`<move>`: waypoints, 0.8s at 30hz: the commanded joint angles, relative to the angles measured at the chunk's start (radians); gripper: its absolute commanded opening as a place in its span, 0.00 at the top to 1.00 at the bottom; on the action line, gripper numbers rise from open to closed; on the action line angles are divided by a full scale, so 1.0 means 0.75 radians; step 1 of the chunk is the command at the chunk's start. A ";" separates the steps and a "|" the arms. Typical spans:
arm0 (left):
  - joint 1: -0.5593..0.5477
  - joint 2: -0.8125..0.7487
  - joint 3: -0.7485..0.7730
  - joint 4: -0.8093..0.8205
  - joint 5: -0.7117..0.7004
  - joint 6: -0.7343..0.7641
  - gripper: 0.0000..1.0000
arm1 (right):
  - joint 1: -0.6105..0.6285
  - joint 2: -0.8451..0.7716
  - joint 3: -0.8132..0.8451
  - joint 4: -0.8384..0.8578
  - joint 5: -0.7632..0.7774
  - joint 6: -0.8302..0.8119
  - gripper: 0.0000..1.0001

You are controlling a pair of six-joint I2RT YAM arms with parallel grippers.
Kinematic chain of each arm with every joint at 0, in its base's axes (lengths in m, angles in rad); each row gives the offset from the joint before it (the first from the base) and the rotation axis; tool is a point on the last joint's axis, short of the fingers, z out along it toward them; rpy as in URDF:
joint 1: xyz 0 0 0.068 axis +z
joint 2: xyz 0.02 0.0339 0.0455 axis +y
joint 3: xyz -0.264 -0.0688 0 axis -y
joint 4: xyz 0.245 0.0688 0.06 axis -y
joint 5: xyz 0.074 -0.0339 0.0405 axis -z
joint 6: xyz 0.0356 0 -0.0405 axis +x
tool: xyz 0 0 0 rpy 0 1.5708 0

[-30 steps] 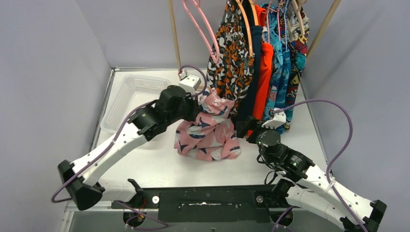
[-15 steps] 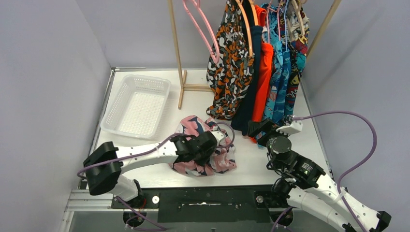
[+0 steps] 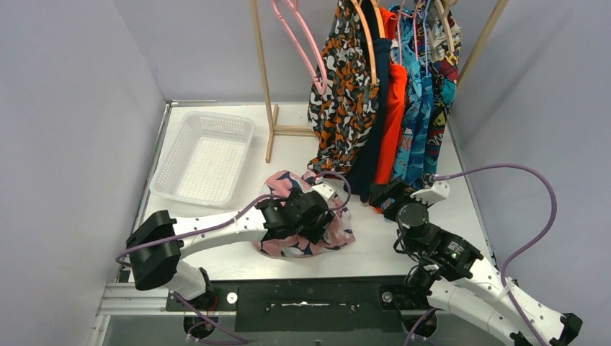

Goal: Remove the shorts from the hanger
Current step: Pick up the shorts at the center of the board.

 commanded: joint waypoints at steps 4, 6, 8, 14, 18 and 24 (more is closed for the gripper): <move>0.249 0.109 0.040 0.085 0.300 0.090 0.17 | -0.010 -0.028 0.007 -0.025 0.074 0.067 0.18; 0.235 0.169 0.056 0.082 0.309 0.097 0.17 | -0.011 -0.032 0.007 -0.029 0.080 0.067 0.18; 0.227 0.228 0.049 0.097 0.357 0.086 0.16 | -0.010 -0.032 0.016 -0.042 0.079 0.070 0.18; 0.166 0.457 0.032 -0.009 0.242 -0.019 0.16 | -0.010 -0.031 0.023 -0.073 0.083 0.087 0.18; 0.116 0.519 0.021 -0.042 0.158 -0.057 0.32 | -0.011 -0.033 0.018 -0.077 0.090 0.091 0.18; 0.108 0.428 0.013 -0.007 0.114 -0.077 0.80 | -0.012 -0.021 0.021 -0.069 0.100 0.077 0.18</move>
